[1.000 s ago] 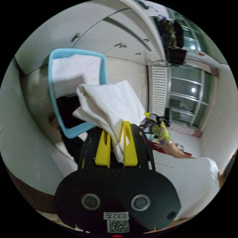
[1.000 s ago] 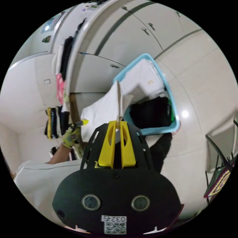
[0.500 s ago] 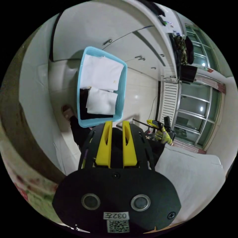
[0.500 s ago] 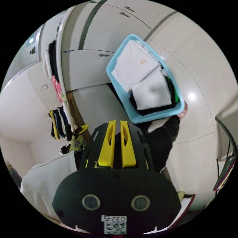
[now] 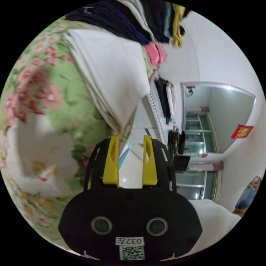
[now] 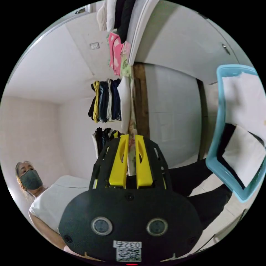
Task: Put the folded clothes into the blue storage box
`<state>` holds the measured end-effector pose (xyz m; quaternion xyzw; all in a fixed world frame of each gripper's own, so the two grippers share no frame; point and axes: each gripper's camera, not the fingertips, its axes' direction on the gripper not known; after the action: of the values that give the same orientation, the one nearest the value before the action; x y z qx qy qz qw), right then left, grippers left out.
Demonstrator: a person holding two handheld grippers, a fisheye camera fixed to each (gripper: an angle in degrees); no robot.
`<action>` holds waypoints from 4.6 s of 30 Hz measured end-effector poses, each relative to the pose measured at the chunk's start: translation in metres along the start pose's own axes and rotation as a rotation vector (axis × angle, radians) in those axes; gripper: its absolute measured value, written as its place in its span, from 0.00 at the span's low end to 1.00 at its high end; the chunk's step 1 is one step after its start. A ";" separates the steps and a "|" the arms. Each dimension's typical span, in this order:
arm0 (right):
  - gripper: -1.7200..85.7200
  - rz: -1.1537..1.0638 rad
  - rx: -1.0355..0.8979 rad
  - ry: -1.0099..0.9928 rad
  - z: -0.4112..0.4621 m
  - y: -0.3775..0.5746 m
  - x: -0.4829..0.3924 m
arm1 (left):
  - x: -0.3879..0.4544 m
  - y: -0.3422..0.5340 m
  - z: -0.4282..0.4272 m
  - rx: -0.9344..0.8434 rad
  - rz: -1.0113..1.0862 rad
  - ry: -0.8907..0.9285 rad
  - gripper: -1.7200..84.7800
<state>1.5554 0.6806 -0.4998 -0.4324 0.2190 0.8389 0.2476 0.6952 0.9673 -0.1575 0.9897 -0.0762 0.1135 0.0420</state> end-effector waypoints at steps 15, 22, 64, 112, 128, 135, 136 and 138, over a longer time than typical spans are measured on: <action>0.12 -0.014 -0.376 -0.034 0.103 -0.025 -0.059 | -0.070 -0.008 -0.053 0.114 -0.267 0.138 0.12; 0.16 0.069 -0.530 0.055 0.190 -0.025 -0.061 | -0.087 -0.002 -0.069 0.094 -0.285 0.240 0.12; 0.09 -0.043 -0.200 0.266 0.143 -0.065 -0.047 | -0.111 -0.028 -0.117 0.074 -0.104 0.202 0.03; 0.03 0.631 0.538 0.307 -0.233 0.195 0.175 | 0.066 -0.084 0.367 -1.103 0.410 -0.337 0.01; 0.01 0.398 0.627 0.134 -0.222 0.125 0.137 | 0.071 -0.139 0.341 -1.143 0.595 -0.141 0.01; 0.01 0.322 0.569 0.153 -0.243 0.138 0.137 | 0.054 -0.137 0.300 -0.955 0.537 -0.173 0.01; 0.01 0.309 0.570 0.153 -0.249 0.143 0.139 | 0.048 -0.131 0.291 -0.914 0.499 -0.172 0.01; 0.01 0.276 0.593 0.143 -0.259 0.155 0.140 | 0.042 -0.118 0.276 -0.844 0.443 -0.157 0.01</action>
<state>1.5507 0.4407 -0.7300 -0.3654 0.5269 0.7318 0.2309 0.8144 1.0495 -0.4238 0.8518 -0.3276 0.0040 0.4088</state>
